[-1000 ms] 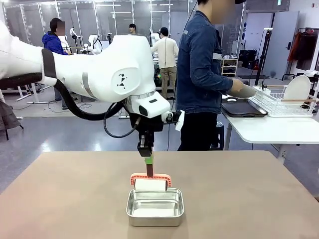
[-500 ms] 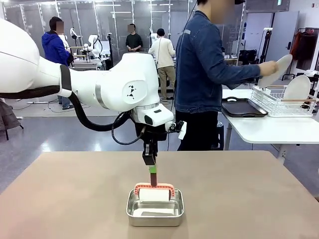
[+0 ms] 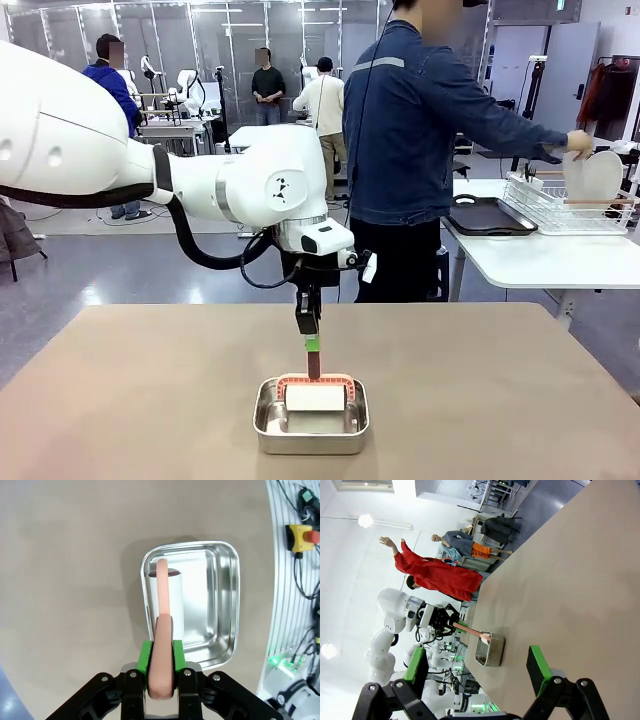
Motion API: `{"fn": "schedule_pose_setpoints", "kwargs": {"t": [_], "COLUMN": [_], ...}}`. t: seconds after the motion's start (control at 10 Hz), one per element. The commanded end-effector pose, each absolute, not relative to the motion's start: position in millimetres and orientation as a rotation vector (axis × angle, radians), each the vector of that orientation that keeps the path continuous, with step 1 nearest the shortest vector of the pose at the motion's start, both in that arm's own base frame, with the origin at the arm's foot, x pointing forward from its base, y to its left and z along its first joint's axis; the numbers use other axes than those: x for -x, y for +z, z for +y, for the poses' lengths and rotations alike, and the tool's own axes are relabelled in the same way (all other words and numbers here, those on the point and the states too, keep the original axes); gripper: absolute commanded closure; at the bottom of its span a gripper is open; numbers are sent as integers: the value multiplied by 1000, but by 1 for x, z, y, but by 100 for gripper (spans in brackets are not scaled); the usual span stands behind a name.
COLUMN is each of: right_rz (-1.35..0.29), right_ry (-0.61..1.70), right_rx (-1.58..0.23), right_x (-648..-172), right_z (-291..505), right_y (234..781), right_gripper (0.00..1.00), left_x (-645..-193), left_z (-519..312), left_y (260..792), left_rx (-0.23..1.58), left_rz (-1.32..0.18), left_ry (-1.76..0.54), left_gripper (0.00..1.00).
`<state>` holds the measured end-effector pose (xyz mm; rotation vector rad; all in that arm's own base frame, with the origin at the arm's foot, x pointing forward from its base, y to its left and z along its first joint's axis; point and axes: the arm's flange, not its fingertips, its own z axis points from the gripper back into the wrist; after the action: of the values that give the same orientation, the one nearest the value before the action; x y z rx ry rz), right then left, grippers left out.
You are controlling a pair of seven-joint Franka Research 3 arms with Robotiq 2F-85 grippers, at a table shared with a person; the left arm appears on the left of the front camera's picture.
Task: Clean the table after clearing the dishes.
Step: Place the Lint Roller back on top of the Airtight Container.
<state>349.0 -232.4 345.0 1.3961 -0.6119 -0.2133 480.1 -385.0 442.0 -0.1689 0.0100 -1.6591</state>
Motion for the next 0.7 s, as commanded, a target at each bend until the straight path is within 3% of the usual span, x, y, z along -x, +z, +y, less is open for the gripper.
{"fn": "schedule_pose_setpoints", "kwargs": {"t": [0.0, 0.6], "right_rz": [-601, -601], "right_ry": [-221, -221], "right_rx": [-1395, -1395], "right_x": [-348, -348], "right_z": [-232, -232], "right_y": [349, 349], "right_gripper": [0, 0], "left_x": [-496, -509], "left_z": [-387, -383], "left_y": [444, 425], "left_rx": [176, 202], "left_rz": [36, 94], "left_ry": [-1632, -1607], "left_gripper": [78, 78]}}
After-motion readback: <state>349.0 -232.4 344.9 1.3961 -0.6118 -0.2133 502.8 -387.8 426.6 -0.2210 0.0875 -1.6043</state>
